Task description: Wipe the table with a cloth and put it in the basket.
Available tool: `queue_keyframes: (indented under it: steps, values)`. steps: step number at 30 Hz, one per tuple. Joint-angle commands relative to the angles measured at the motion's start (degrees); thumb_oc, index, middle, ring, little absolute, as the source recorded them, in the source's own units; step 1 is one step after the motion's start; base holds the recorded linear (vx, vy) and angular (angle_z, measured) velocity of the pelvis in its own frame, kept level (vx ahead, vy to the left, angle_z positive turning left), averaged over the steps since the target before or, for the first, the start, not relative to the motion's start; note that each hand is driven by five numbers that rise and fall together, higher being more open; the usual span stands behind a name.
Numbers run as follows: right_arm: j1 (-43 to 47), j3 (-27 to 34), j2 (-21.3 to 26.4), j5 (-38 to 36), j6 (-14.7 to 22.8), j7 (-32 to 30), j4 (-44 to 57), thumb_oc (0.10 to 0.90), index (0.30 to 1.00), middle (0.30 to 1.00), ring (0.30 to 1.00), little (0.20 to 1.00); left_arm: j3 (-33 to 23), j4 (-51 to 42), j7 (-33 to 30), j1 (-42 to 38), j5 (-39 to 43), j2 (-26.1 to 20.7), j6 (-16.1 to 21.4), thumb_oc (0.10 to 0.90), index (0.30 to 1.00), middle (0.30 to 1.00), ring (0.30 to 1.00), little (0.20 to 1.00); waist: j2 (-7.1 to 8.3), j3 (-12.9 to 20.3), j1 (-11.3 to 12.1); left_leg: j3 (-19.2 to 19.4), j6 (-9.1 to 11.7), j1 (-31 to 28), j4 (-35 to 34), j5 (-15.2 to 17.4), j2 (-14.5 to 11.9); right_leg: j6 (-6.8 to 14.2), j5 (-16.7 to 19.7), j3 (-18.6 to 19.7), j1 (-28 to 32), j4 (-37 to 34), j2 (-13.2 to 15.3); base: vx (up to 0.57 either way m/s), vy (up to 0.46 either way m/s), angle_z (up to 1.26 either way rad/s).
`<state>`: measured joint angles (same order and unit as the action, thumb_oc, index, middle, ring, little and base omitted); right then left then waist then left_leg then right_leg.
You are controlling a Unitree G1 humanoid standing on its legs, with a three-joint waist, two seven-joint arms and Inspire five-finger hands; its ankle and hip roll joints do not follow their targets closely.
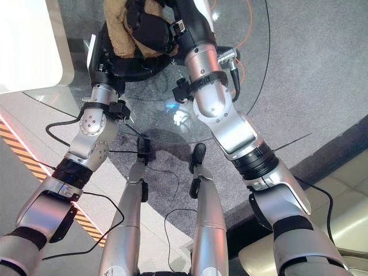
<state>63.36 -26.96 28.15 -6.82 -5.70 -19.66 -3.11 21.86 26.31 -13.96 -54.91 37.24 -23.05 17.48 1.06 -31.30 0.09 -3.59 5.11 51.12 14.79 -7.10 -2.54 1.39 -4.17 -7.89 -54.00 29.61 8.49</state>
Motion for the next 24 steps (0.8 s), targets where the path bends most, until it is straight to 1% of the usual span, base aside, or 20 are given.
queue_keyframes:
  steps: [1, 2, 10, 24]
  values:
    - [12.0, 1.8, -3.0, -1.1, 10.2, 0.9, 13.7, 0.1, 0.3, 0.3, 0.3, 0.2, 1.0, -3.1, 4.1, -9.8, 0.2, 2.4, 4.3, 0.8, 0.9, 0.9, 0.9, 0.9, 0.9, 1.5, 0.7, 1.9, -1.5, -1.5, 4.1, 2.8, -1.2, 4.5, 7.0, 1.6, 5.5, -9.6, 1.8, 0.0, 0.0, 0.0]
    - [12.1, 1.7, -3.1, -1.2, 10.2, 0.9, 13.6, 0.1, 0.3, 0.3, 0.3, 0.2, 1.1, -3.2, 5.0, -9.9, 1.9, 2.7, 4.4, 0.8, 0.9, 0.9, 0.9, 0.9, 0.94, 1.5, 0.7, 2.0, -1.5, -1.5, 4.1, 2.8, -1.1, 4.5, 7.0, 1.6, 5.6, -9.6, 1.7, 0.0, 0.0, 0.0]
    - [12.0, 1.5, -4.1, -0.4, 10.2, 0.9, 13.5, 0.1, 0.3, 0.3, 0.3, 0.2, 1.6, -3.7, 5.7, -10.2, 2.3, 4.5, 4.0, 0.8, 0.9, 0.9, 0.9, 0.9, 1.17, 1.5, 0.6, 2.0, -1.5, -1.6, 3.8, 2.7, -1.2, 4.6, 7.1, 1.6, 5.5, -9.9, 1.7, 0.0, 0.0, 0.0]
    - [12.3, 1.3, -4.6, -0.1, 10.1, 0.7, 13.4, 0.1, 0.3, 0.3, 0.3, 0.2, 1.6, -4.2, 6.8, -10.2, 4.3, 5.0, 3.5, 0.8, 0.9, 0.9, 0.9, 0.9, 1.02, 1.5, 0.5, 2.1, -1.5, -1.8, 3.7, 2.6, -1.1, 4.6, 7.3, 1.7, 5.8, -10.1, 1.7, 0.0, 0.0, 0.0]
